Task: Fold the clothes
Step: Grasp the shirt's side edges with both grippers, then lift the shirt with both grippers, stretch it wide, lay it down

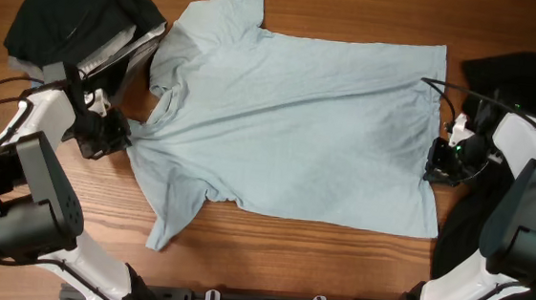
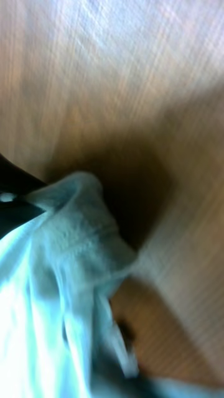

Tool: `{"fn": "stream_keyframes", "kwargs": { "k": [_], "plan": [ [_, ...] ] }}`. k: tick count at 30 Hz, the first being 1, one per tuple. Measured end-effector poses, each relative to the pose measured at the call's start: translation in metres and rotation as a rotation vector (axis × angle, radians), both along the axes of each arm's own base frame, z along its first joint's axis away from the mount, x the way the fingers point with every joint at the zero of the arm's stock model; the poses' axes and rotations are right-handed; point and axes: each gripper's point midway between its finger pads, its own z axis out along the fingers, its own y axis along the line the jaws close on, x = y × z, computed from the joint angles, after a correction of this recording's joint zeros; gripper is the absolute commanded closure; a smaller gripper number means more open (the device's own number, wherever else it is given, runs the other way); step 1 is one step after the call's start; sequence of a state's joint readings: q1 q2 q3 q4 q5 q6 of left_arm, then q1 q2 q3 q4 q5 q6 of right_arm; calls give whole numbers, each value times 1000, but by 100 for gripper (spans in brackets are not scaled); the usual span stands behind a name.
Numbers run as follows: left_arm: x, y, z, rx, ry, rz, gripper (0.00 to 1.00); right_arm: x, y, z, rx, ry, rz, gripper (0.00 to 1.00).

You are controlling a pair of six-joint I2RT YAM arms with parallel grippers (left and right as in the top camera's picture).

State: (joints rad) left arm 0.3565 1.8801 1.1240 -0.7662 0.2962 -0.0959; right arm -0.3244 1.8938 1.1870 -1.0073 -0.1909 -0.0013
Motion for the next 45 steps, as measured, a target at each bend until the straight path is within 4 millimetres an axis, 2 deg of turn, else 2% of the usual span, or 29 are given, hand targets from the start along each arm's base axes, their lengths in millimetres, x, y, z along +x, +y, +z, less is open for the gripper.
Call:
{"fn": "stream_keyframes", "kwargs": {
  "k": [3, 8, 9, 11, 14, 16, 17, 18, 19, 20, 21, 22, 25, 27, 30, 31, 32, 34, 37, 40, 43, 45],
  "plan": [
    [13, -10, 13, -64, -73, -14, 96, 15, -5, 18, -23, -66, -11, 96],
    [36, -13, 60, -73, -234, -42, 96, 42, -14, 69, -74, -218, -46, 96],
    [41, -13, 79, -62, -291, -56, 96, 48, -16, 83, -85, -263, -56, 96],
    [45, -13, 110, -36, -380, -70, 96, 54, -17, 100, -99, -312, -68, 96],
    [44, -14, 167, 21, -538, -89, 96, 61, -20, 137, -125, -408, -98, 96],
    [39, -12, 202, 62, -638, -89, 96, 65, -21, 174, -147, -496, -112, 96],
    [31, -6, 228, 103, -708, -74, 96, 68, -22, 189, -157, -536, -114, 96],
    [26, -2, 244, 131, -751, -62, 96, 71, -23, 206, -169, -581, -115, 95],
    [20, 4, 259, 162, -791, -42, 96, 74, -23, 232, -184, -654, -116, 96],
    [11, 11, 275, 200, -835, -14, 96, 76, -23, 250, -195, -703, -115, 96],
    [3, 16, 290, 229, -874, 11, 96, 78, -23, 280, -213, -795, -107, 96],
    [-8, 21, 309, 268, -924, 35, 96, 77, -22, 291, -220, -831, -102, 96],
    [-26, 23, 337, 322, -1005, 69, 96, 69, -13, 316, -208, -910, -88, 96],
    [-36, 19, 360, 356, -1064, 70, 96, 64, -12, 326, -217, -938, -89, 96],
    [-46, 13, 400, 400, -1151, 66, 96, 45, -6, 335, -215, -937, -96, 96],
    [-49, 12, 413, 414, -1176, 64, 96, 37, -3, 344, -216, -951, -103, 96],
    [-52, 11, 427, 430, -1203, 65, 96, 30, -1, 353, -219, -970, -108, 96],
    [-63, 9, 460, 479, -1260, 76, 96, 4, 8, 385, -238, -1040, -111, 96],
    [-80, 9, 491, 553, -1299, 114, 96, -30, 19, 427, -261, -1144, -124, 96],
    [-93, 15, 504, 616, -1300, 166, 96, -54, 20, 443, -290, -1172, -171, 96],
    [-93, 21, 494, 618, -1251, 189, 96, -58, 17, 427, -282, -1092, -213, 96],
    [-82, 24, 482, 585, -1207, 181, 96, -55, 15, 415, -271, -1036, -221, 96]
  ]
}}
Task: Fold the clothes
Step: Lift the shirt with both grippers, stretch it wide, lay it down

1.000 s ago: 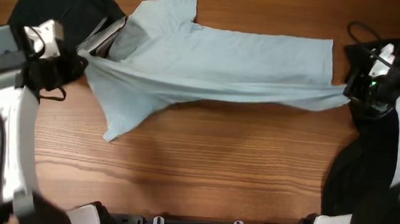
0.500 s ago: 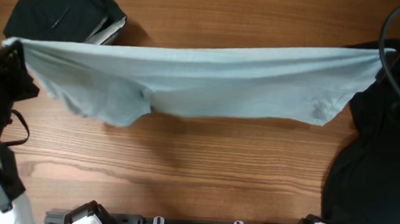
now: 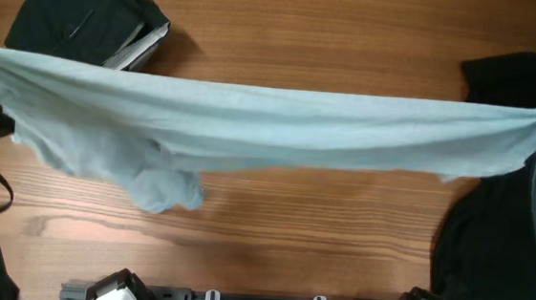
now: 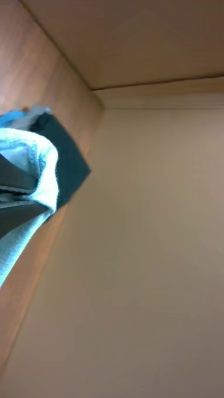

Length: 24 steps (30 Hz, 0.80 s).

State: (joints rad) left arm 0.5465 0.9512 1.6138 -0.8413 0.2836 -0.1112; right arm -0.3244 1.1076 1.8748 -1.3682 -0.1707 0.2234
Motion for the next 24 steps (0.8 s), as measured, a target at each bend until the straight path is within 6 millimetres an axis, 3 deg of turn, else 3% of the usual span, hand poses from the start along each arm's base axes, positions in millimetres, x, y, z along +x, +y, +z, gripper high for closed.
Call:
{"fn": "stream_keyframes", "kwargs": {
  "k": [2, 5, 6, 8, 11, 13, 16, 20, 21, 24],
  "plan": [
    [17, 3, -19, -50, 66, -39, 96, 17, -7, -42, 65, 189, -11, 96],
    [54, 0, -68, -153, 231, -147, 96, 47, -17, -87, 129, 376, -13, 96],
    [76, -11, -92, -171, 310, -231, 96, 62, -22, -106, 149, 436, -13, 96],
    [109, -36, -125, -159, 411, -358, 96, 89, -25, -122, 167, 450, 22, 96],
    [130, -69, -140, -100, 449, -459, 96, 101, -21, -115, 173, 389, 63, 96],
    [131, -80, -128, -52, 410, -482, 96, 97, -17, -97, 144, 325, 88, 95],
    [114, -81, -101, -4, 335, -463, 96, 73, -8, -59, 73, 202, 117, 96],
    [60, -85, -38, 88, 165, -413, 96, 6, 12, 3, -35, -16, 112, 96],
    [41, -85, -24, 112, 127, -383, 96, -5, 14, 9, -48, -43, 104, 96],
    [-3, -77, -9, 154, 87, -288, 96, -40, 17, 23, -68, -102, 42, 96]
  ]
}}
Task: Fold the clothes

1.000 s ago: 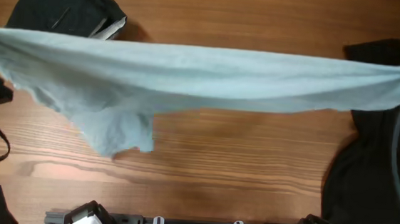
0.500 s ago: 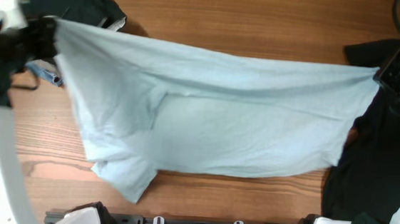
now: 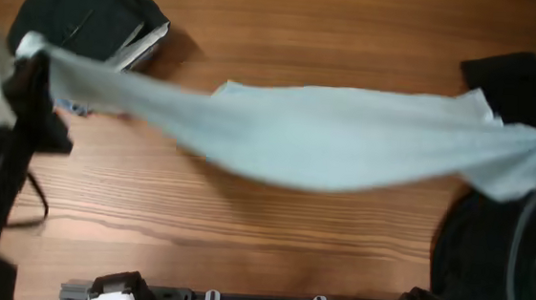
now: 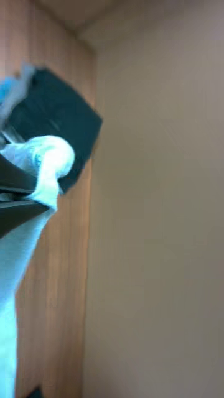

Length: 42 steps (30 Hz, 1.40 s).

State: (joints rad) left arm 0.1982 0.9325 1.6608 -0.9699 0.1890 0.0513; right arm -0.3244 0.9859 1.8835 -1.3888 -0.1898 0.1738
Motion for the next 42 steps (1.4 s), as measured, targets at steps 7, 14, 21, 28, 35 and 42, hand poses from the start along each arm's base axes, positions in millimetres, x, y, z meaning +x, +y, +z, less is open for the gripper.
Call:
{"fn": "stream_keyframes", "kwargs": {
  "k": [7, 14, 21, 28, 35, 42],
  "plan": [
    [6, 19, -11, 16, 52, 96, 96, 10, -25, -20, 42, 103, -144, 96],
    [134, 12, -98, -85, 315, -67, 96, 127, -54, -126, 134, 492, -62, 96],
    [277, -78, -301, -160, 605, -353, 69, 255, -66, -267, 280, 627, 95, 68],
    [297, -77, -379, -174, 703, -278, 43, 279, -71, -337, 324, 699, 126, 38],
    [229, -47, -361, -213, 931, -209, 48, 211, -80, -343, 409, 924, 125, 38],
    [165, -50, -389, -198, 1157, -231, 45, 183, -56, -275, 397, 851, 216, 34]
  ]
}}
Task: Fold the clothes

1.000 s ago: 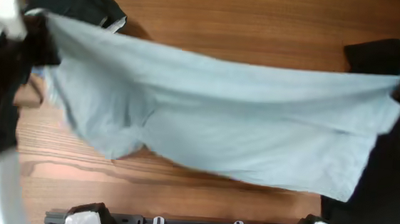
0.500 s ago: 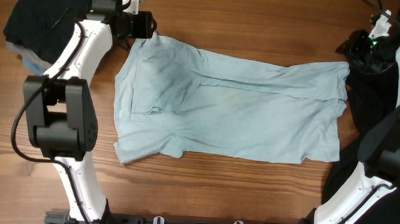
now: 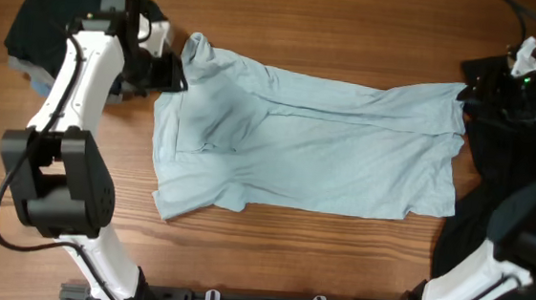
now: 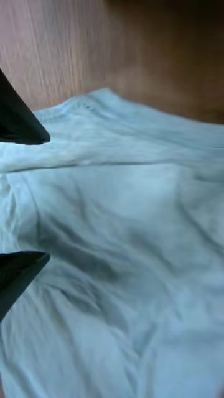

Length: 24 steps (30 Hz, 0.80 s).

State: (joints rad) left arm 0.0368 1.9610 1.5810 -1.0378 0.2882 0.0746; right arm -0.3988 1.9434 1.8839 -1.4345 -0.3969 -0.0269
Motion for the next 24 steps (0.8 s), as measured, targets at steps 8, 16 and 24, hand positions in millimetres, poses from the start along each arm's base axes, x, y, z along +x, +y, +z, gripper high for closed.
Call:
{"fn": "stream_keyframes", "kwargs": {
  "k": [8, 16, 24],
  "plan": [
    [-30, 1, -62, 11, 65, -7, 44, -40, 1, 70, -124, -87, -79, 26],
    [-39, 26, -92, 135, 24, 65, 96, -46, -1, 2, -100, 34, -133, 27],
    [-54, 77, -92, 127, 112, 402, 96, -80, 12, -115, -58, 171, -197, 15]
  ]
}}
